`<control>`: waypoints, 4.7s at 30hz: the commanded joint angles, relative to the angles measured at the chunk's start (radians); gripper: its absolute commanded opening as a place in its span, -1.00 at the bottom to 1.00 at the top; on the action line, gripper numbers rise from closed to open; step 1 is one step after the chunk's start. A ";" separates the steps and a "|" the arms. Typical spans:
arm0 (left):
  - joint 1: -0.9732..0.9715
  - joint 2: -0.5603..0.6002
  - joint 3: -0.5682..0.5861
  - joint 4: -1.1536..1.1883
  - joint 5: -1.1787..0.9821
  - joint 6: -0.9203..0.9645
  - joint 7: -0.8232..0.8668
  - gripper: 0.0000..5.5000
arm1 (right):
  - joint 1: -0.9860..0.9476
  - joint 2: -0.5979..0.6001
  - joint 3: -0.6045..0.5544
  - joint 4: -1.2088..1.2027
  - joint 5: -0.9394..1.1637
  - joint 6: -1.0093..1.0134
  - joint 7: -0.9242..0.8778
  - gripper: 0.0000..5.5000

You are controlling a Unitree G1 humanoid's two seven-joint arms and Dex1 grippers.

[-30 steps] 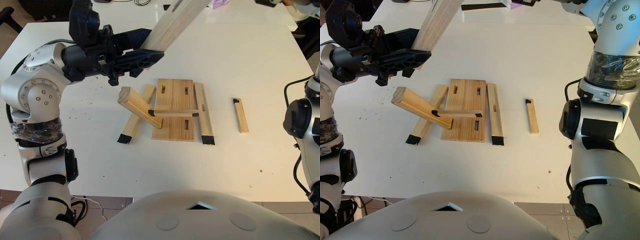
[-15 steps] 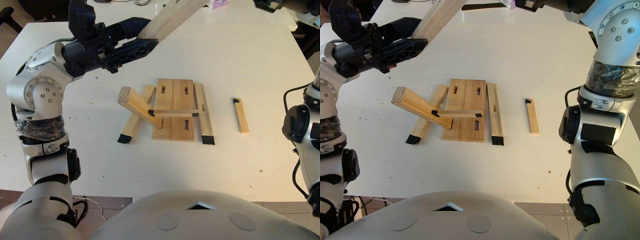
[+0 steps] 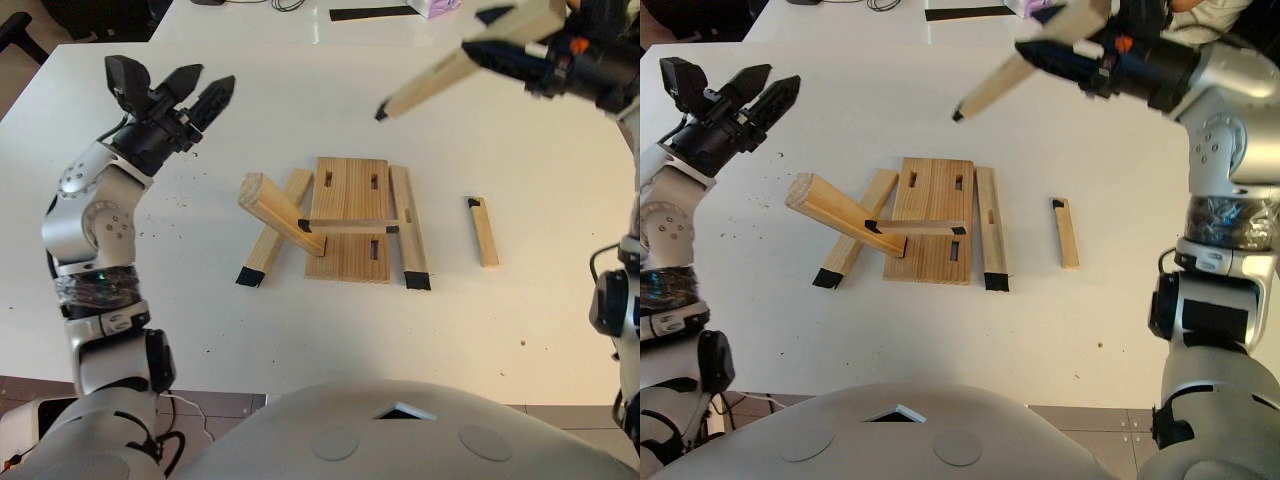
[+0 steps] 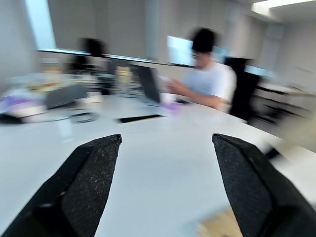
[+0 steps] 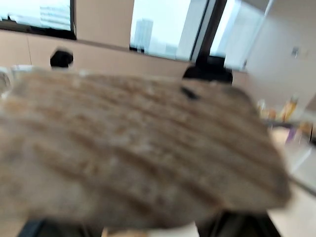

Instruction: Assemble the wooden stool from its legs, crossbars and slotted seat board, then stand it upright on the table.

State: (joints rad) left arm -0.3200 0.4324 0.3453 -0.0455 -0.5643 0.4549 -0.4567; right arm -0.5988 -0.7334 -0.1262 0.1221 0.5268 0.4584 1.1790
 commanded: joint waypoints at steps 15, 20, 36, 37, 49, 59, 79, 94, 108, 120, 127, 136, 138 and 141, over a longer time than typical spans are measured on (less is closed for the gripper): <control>-0.011 -0.120 0.198 -0.093 0.051 0.233 0.632 0.25 | 0.393 -0.098 -0.055 -0.517 0.202 0.133 0.056 -0.27; -0.016 -0.090 0.168 -0.088 0.051 0.233 0.564 0.25 | 0.459 -0.082 -0.042 -0.571 0.201 0.111 0.015 -0.27; 0.145 -0.144 0.088 -0.252 0.021 0.187 0.405 0.25 | 0.381 -0.174 0.012 -0.519 0.172 0.075 0.091 -0.27; 0.160 -0.154 0.085 -0.280 0.014 0.184 0.407 0.25 | 0.368 -0.182 0.018 -0.509 0.172 0.075 0.105 -0.27; 0.190 -0.234 0.015 -0.511 -0.042 0.207 0.454 0.25 | 0.292 -0.196 0.116 -0.481 0.093 0.036 0.135 -0.27; 0.239 -0.275 -0.074 -0.637 -0.072 0.222 0.482 0.25 | 0.259 -0.206 0.188 -0.453 0.037 0.026 0.150 -0.27; 0.307 -0.269 -0.308 -0.764 0.055 0.222 0.522 0.25 | 0.169 -0.191 0.244 -0.469 0.018 0.064 0.093 -0.27; 0.303 -0.289 -0.354 -0.740 0.166 0.196 0.525 0.25 | 0.135 -0.197 0.239 -0.554 0.046 0.128 0.111 -0.27; 0.268 -0.314 -0.342 -0.707 0.186 0.196 0.521 0.25 | 0.215 -0.180 0.181 -0.564 0.078 0.083 0.126 -0.27; 0.247 -0.327 -0.286 -0.669 0.169 0.181 0.509 0.25 | 0.324 -0.176 0.153 -0.578 0.006 -0.041 0.084 -0.27; 0.245 -0.313 -0.282 -0.672 0.183 0.191 0.494 0.25 | 0.335 -0.181 0.189 -0.610 -0.037 -0.068 0.059 -0.27; 0.209 -0.357 -0.367 -0.674 0.227 0.177 0.514 0.25 | 0.214 -0.157 0.221 -0.676 0.049 0.142 -0.046 -0.27; 0.192 -0.370 -0.379 -0.663 0.239 0.173 0.516 0.25 | 0.189 -0.149 0.225 -0.695 0.071 0.201 -0.070 -0.27; 0.169 -0.382 -0.400 -0.641 0.261 0.168 0.516 0.25 | 0.152 -0.130 0.237 -0.736 0.112 0.302 -0.114 -0.27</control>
State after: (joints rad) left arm -0.1111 0.0775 0.0003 -0.6933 -0.2990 0.6245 0.0705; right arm -0.3853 -0.8999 0.0911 -0.5623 0.5899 0.7050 1.1177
